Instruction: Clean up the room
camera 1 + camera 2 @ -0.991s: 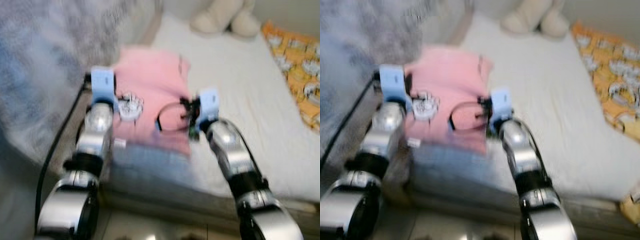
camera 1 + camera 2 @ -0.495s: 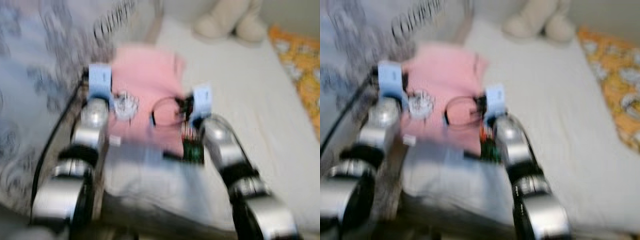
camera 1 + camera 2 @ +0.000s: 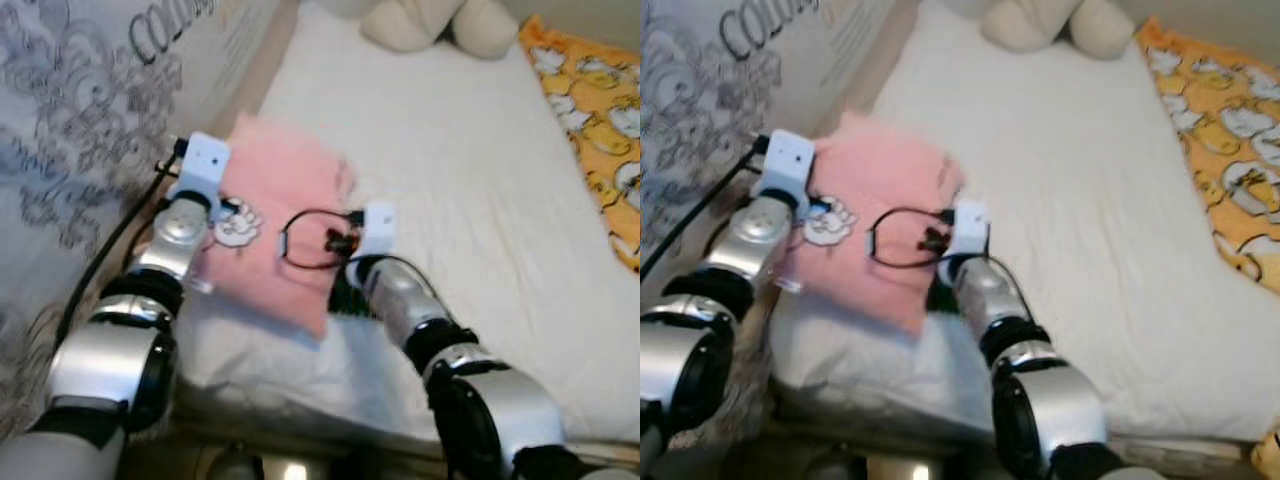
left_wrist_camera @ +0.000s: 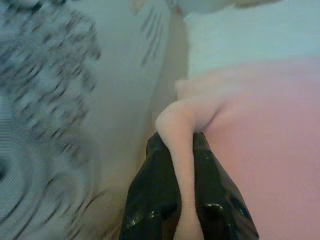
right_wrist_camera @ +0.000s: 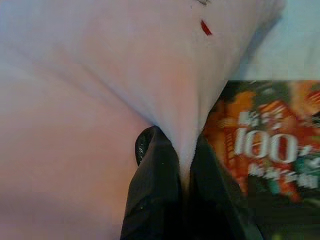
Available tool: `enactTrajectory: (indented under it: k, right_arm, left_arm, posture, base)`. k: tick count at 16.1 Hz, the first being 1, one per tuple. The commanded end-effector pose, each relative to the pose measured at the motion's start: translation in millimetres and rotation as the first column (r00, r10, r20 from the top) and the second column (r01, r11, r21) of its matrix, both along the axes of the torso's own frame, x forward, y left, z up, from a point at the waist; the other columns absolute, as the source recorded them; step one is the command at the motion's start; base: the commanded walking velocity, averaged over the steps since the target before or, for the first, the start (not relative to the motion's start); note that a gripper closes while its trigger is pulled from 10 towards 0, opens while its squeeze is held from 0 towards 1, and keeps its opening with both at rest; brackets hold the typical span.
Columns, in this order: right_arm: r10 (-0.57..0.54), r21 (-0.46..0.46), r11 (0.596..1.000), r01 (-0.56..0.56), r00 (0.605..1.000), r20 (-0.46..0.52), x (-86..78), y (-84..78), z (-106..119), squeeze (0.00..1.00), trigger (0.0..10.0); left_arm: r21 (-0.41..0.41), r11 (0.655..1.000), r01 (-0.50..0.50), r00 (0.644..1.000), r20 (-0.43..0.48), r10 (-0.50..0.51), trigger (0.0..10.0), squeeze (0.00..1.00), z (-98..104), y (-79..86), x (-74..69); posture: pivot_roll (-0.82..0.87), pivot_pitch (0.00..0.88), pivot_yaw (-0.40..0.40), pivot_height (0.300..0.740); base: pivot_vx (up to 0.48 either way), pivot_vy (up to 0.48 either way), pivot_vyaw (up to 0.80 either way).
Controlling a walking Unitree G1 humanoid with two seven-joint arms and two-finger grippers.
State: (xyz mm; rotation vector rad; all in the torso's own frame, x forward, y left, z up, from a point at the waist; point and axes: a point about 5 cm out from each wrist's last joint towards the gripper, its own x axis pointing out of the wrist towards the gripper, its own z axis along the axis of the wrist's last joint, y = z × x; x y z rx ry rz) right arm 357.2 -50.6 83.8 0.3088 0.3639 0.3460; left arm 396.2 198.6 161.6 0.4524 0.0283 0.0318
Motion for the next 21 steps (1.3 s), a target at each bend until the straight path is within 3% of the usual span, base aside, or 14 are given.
enactTrajectory:
  k: [1, 4, 6, 9, 10, 11, 14, 17, 21]
  right_arm:
    - [-0.083, -0.007, 0.997, 0.082, 0.996, -0.041, -0.5, -13.7, -8.0, 0.00, 10.0]
    - [-0.061, -0.013, 0.998, 0.060, 0.997, -0.041, -2.0, -5.4, -7.8, 0.00, 10.0]
    - [-0.031, -0.093, 0.995, 0.030, 0.999, -0.010, -0.7, -4.4, -5.7, 0.00, 10.0]
    - [-0.045, -0.071, 0.997, 0.043, 0.999, -0.017, 1.7, -2.1, -1.8, 0.00, 10.0]
    - [-0.074, -0.005, 0.997, 0.074, 0.995, -0.070, 0.1, 1.2, -4.0, 0.11, 10.0]
    - [-0.078, 0.024, 0.996, 0.081, 0.991, -0.109, -2.2, 3.9, -7.2, 1.00, 10.0]
    - [-0.060, 0.043, 0.997, 0.067, 0.988, -0.140, -6.5, 9.1, -11.9, 1.00, 10.0]
    - [-0.035, 0.141, 0.988, 0.058, 0.985, -0.166, -8.7, 25.9, -7.2, 1.00, 10.0]
    - [0.005, 0.203, 0.979, 0.008, 0.998, -0.064, -13.2, 58.0, 10.1, 1.00, 10.0]
  left_arm:
    - [0.035, 0.996, -0.083, 0.989, 0.124, 0.078, 10.0, 0.00, 30.8, 22.5, 3.8]
    - [0.050, 0.994, -0.102, 0.988, 0.125, 0.095, 10.0, 0.00, 32.0, 31.9, 2.2]
    - [0.017, 0.992, -0.126, 0.987, 0.102, 0.123, 10.0, 0.00, 22.3, 34.1, -0.6]
    - [0.090, 0.988, -0.127, 0.985, 0.126, 0.116, 10.0, 0.00, 26.2, 36.7, -0.9]
    - [0.161, 0.984, -0.077, 0.990, 0.130, 0.057, 10.0, 1.00, 31.3, 31.5, 1.3]
    - [0.179, 0.982, -0.051, 0.990, 0.137, 0.026, 10.0, 1.00, 34.2, 27.5, 2.5]
    - [0.202, 0.979, -0.025, 0.985, 0.171, -0.010, 10.0, 1.00, 40.6, 21.4, 4.1]
    - [0.279, 0.960, -0.006, 0.972, 0.226, -0.060, 10.0, 1.00, 55.5, 21.9, 4.7]
    - [0.216, 0.975, 0.053, 0.946, 0.303, -0.118, 10.0, 1.00, 64.2, 18.2, 1.0]
  posture:
    - [0.06, 0.181, -0.065, 0.740]
    - [0.06, 0.187, -0.072, 0.740]
    - [0.07, 0.195, -0.086, 0.740]
    - [0.06, 0.200, -0.098, 0.740]
    - [0.06, 0.202, -0.097, 0.740]
    - [0.07, 0.202, -0.096, 0.740]
    - [0.06, 0.198, -0.098, 0.740]
    - [0.06, 0.186, -0.099, 0.740]
    - [0.07, 0.134, -0.082, 0.740]
  base:
    - [0.000, 0.000, 0.00]
    - [0.000, 0.000, 0.00]
    - [0.000, 0.000, 0.00]
    - [0.000, 0.000, 0.00]
    - [0.000, 0.000, 0.00]
    - [0.000, 0.000, 0.00]
    - [0.000, 0.000, 0.00]
    - [0.000, 0.000, 0.00]
    - [0.000, 0.000, 0.00]
